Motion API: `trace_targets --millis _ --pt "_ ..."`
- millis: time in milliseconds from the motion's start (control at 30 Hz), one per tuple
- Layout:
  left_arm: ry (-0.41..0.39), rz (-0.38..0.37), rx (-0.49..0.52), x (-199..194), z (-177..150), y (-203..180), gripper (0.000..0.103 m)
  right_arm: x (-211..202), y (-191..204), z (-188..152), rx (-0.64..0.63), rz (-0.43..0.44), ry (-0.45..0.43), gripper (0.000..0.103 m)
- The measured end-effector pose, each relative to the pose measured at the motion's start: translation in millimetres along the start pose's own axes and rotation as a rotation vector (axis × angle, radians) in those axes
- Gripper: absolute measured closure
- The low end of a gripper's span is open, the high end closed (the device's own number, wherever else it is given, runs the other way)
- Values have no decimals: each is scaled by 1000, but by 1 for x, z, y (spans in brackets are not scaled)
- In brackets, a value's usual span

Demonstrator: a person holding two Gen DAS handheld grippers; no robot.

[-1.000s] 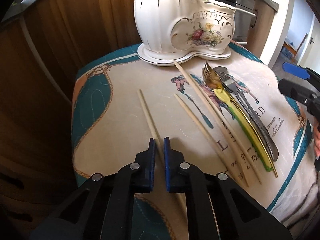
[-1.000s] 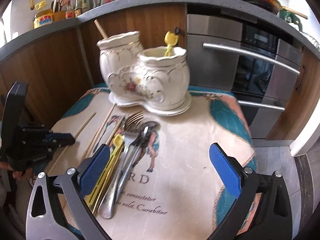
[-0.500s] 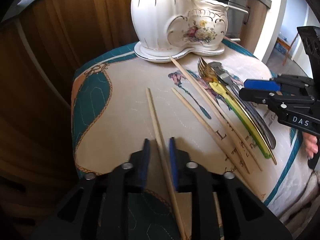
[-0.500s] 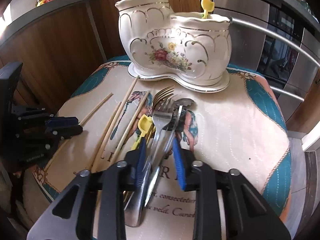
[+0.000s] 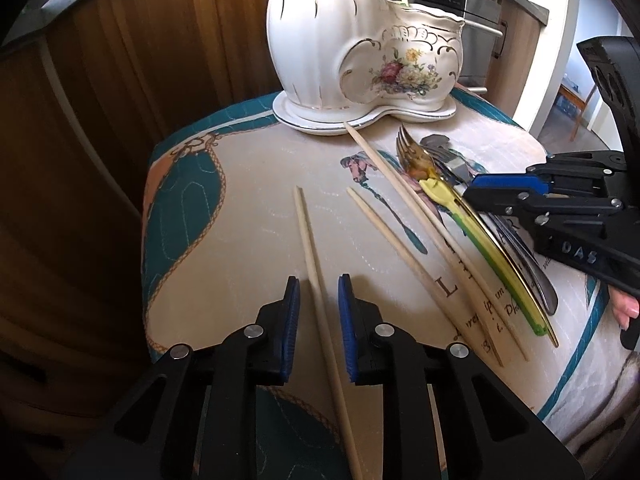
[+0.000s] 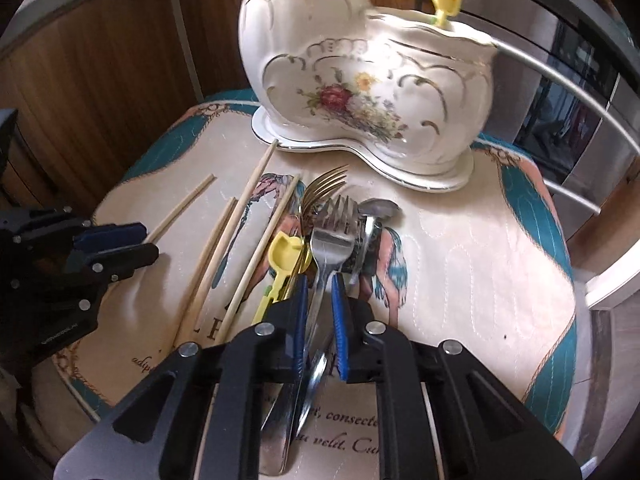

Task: Organize utensils
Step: 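Grasp another chopstick with the left tool while the right tool grasps a silver fork, then lift the chopstick with the left tool while the right tool carries the fork to the holder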

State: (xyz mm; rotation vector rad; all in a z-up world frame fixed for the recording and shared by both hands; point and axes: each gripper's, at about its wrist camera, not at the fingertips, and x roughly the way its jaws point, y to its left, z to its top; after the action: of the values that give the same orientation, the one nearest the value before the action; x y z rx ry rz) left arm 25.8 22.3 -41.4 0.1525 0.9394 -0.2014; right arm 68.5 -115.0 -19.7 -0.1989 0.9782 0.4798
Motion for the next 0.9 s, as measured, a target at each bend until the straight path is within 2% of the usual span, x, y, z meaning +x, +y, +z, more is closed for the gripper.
trace_targets --millis 100,167,233,433,567,733,900 --pt "-6 -2 -9 1 1 1 84 4 -1 0 9 11 -6 93" --pt "-12 11 -19 2 1 3 96 2 -3 -3 27 29 -21 95" --pt "-21 4 -34 1 1 7 98 -4 -5 -4 36 34 -44 97" --pt "-68 -21 -36 -9 -2 8 98 -33 -10 -9 45 64 -160 98" --pt "-136 -34 -46 -25 2 10 98 -53 -19 -13 62 95 -233 99" --pt "-224 -70 -67 -45 7 13 98 -76 -24 -18 55 81 -324 100" --pt "-264 -78 -71 -53 12 12 98 -85 -23 -20 40 57 -379 100"
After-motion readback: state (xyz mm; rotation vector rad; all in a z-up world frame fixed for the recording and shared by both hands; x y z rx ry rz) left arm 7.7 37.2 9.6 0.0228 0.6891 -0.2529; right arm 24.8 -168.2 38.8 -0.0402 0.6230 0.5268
